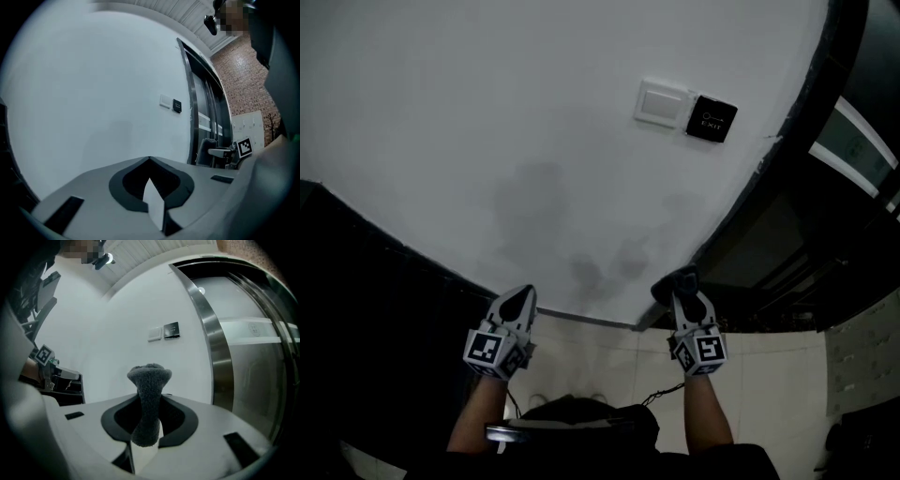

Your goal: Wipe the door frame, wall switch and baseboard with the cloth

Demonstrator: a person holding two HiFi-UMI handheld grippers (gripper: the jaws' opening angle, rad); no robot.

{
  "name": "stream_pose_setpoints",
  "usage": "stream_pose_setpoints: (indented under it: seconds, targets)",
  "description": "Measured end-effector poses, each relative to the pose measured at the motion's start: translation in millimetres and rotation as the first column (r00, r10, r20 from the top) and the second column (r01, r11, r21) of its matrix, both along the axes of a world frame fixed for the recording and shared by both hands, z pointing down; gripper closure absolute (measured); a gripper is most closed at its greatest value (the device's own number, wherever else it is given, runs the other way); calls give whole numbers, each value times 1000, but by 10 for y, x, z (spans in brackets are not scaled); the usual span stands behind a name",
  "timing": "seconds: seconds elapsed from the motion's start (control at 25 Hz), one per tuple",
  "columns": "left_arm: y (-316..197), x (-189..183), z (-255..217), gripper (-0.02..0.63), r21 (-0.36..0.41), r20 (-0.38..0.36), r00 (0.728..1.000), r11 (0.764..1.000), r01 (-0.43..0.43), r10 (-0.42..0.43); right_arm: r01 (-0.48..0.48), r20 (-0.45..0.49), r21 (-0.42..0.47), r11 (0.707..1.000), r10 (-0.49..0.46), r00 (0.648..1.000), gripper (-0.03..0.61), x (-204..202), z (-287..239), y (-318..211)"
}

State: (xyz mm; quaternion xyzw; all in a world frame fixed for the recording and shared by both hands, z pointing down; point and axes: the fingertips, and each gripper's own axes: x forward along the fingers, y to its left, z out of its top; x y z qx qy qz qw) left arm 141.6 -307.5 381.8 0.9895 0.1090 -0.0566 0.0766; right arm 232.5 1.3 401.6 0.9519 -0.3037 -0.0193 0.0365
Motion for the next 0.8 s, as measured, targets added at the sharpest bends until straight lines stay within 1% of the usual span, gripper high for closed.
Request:
stream_pose_setpoints:
  seconds: [0.16,0.32,0.44,0.56,0.64,0.72,0.8]
  targets:
    - [-19,22,-21,612,-16,16,1000,1000,18,-18,19,14,5,1000,-19,1000,488,-5,21,-99]
    - [-132,18,-3,612,-62,-3,999,998,33,-33,31,15,-12,999,-31,999,488,10,37,-149]
    - [-217,6,62,612,-54,10,999,998,43,-43,42,44,-25,999,-41,998,488,34,158,-214]
    - [-302,31,197,612,-63,50,998,997,51,-48,70,72,-50,996,-66,995,488,82,290,-347]
    - [-367,62,342,612,-64,88,995,996,54,-48,107,89,-86,990,-99,991,488,132,415,-488]
    - [-453,13,537,612,-53,124,991,997,60,-53,165,108,-131,977,-151,983,488,120,655,-687]
    - [-530,-94,871,612,-28,158,985,997,73,-68,238,148,-178,955,-213,966,488,60,1051,-903]
